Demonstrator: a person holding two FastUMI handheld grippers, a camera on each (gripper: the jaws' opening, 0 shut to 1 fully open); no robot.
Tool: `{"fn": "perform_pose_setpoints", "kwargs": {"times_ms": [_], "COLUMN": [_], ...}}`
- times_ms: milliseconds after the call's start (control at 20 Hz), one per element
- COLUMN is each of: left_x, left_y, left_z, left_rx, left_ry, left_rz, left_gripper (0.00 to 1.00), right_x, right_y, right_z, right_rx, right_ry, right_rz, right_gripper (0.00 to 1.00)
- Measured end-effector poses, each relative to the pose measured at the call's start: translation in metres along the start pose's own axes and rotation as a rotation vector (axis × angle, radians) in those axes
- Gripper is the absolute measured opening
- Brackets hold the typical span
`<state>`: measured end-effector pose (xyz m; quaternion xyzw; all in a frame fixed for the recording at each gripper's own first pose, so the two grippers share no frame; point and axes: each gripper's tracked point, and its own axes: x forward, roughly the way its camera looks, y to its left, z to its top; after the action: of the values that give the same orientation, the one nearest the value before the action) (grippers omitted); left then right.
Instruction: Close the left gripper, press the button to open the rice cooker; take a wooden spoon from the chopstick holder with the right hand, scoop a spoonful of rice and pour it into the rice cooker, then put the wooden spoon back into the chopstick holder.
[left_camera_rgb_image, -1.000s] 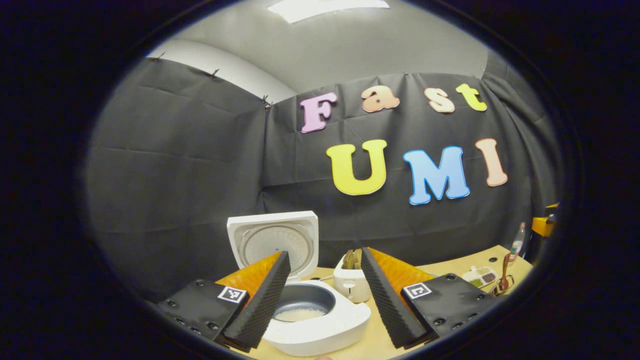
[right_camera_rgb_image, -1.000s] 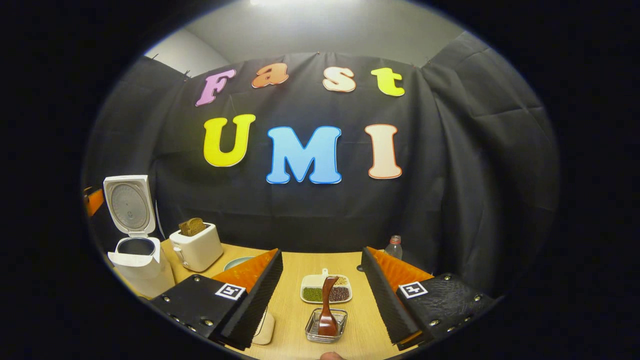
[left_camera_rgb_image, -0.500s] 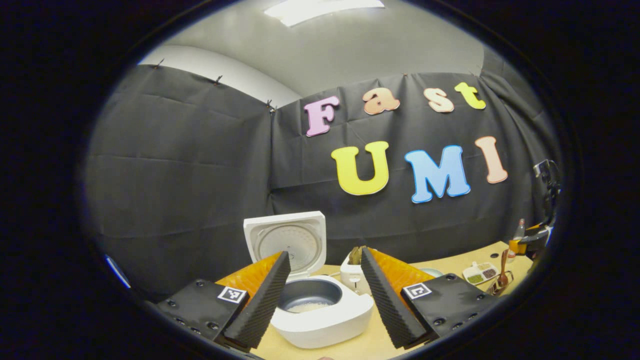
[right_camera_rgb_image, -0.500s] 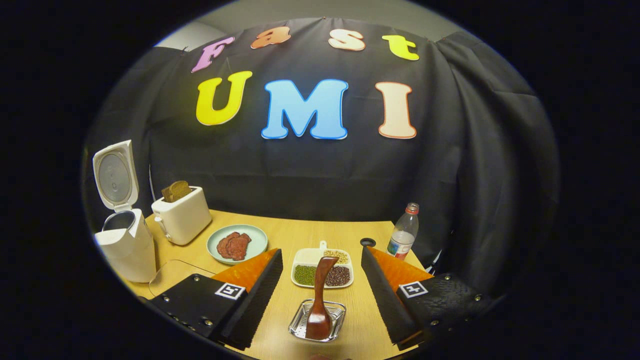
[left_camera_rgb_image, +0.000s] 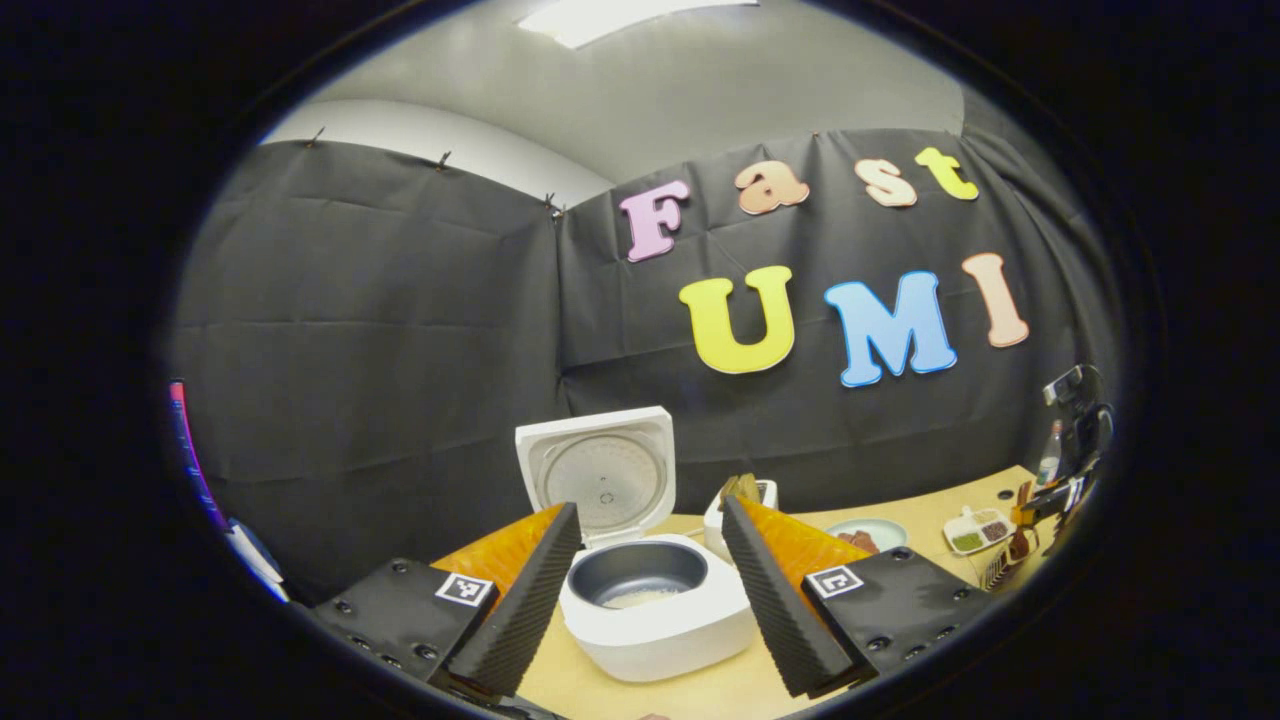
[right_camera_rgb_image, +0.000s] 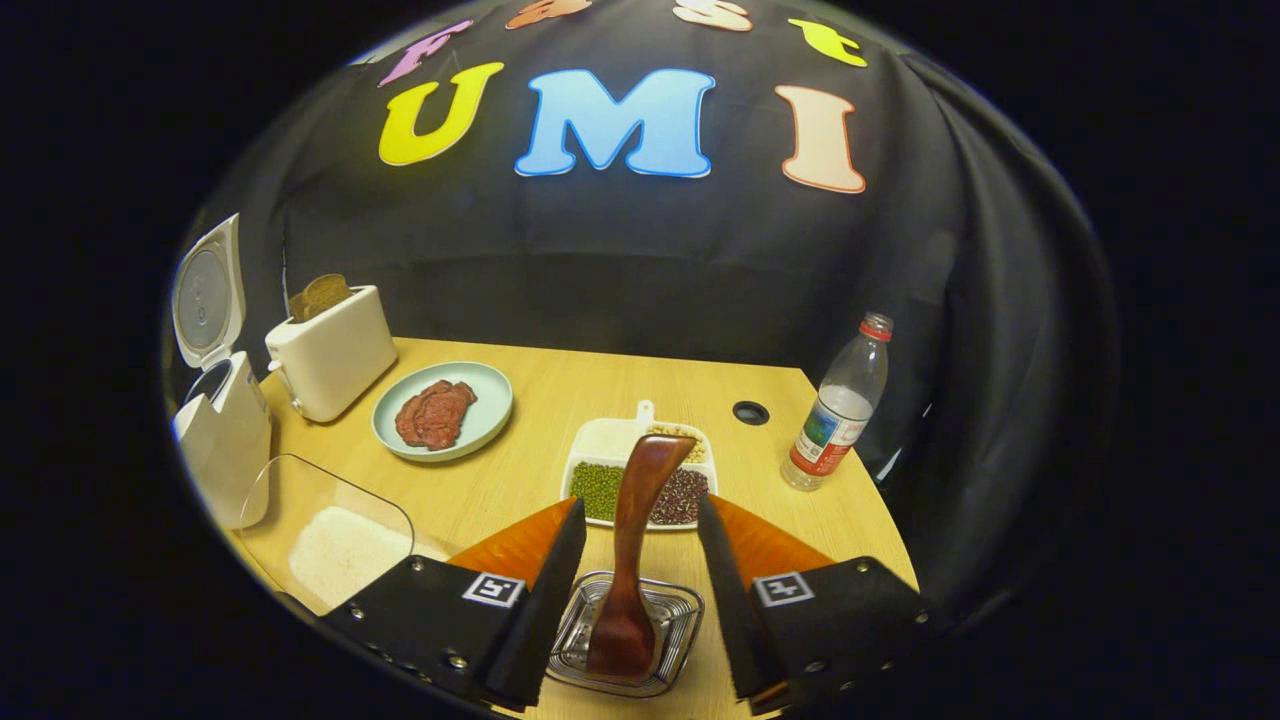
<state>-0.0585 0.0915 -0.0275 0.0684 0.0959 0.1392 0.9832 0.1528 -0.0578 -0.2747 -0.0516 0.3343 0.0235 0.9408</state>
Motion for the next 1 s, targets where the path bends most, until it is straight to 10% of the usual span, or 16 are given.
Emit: {"fn": "perform_pose_setpoints", "kwargs": {"times_ms": [150,250,400,450,1000], "left_x": [0.000,-0.001,0.000,0.001,0.012], "left_y": [0.003,0.006,0.004,0.005,-0.004], "left_z": [-0.006,-0.008,-0.012,-0.014,-0.009], "left_rx": [0.005,0.007,-0.006,-0.007,-0.032], "left_ry": [0.016,0.022,0.032,0.034,0.005], "left_rz": [0.008,0.014,0.010,0.009,-0.068], "left_gripper": [1.00,0.98,0.98,0.98,0.92], "right_x": [0.010,0.011,0.009,0.015,-0.049], "right_y": [0.004,0.006,0.010,0.007,0.006], "right_z": [-0.011,-0.010,-0.023,-0.019,0.011], "right_rx": [0.040,0.066,0.082,0.086,0.067], "right_ry": [0.033,0.046,0.102,0.096,-0.041], "right_rz": [0.010,0.028,0.059,0.047,0.047], "right_gripper": [0.61,0.37,0.36,0.12,0.10]}}
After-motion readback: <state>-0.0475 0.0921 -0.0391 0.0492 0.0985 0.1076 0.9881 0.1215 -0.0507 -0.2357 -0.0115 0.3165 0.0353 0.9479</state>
